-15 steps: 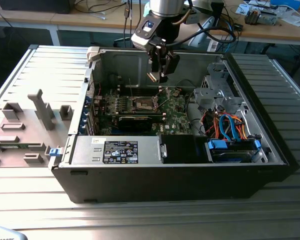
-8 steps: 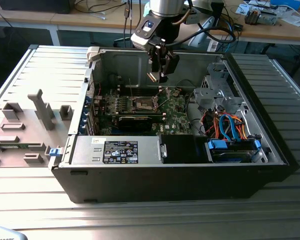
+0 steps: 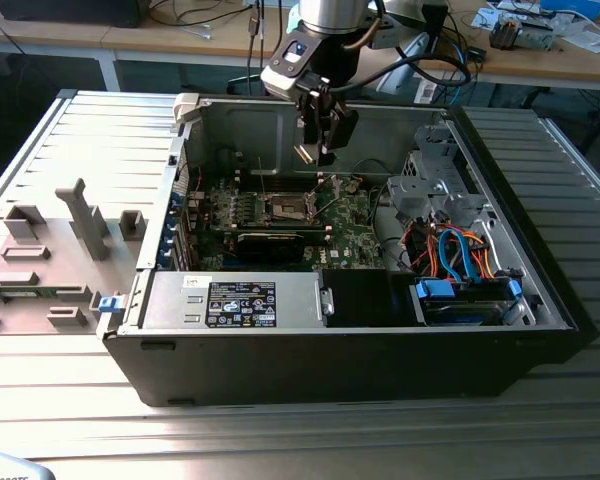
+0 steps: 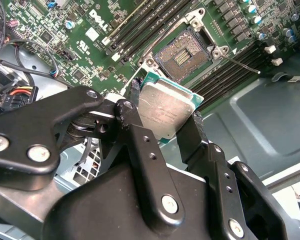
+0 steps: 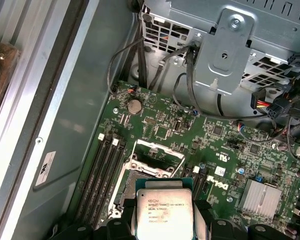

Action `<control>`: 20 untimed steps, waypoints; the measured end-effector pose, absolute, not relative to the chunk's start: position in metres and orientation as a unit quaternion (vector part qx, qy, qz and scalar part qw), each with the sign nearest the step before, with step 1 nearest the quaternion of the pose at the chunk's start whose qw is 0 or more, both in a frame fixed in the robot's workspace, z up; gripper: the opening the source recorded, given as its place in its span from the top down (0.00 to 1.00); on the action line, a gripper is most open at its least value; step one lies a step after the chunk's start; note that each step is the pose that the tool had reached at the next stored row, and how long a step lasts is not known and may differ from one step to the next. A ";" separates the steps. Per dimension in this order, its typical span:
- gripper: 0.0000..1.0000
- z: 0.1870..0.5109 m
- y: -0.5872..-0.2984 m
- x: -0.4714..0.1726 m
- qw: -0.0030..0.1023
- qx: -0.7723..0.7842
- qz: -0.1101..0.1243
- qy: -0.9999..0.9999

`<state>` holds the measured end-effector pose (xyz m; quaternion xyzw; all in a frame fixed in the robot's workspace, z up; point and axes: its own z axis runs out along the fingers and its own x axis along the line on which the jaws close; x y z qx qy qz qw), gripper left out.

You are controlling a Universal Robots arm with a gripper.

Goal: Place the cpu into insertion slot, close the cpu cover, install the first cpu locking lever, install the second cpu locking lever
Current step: 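Place the cpu into insertion slot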

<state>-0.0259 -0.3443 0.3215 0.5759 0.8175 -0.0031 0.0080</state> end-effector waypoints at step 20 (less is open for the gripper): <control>0.46 0.322 -0.344 -0.026 0.008 0.590 -0.004 0.808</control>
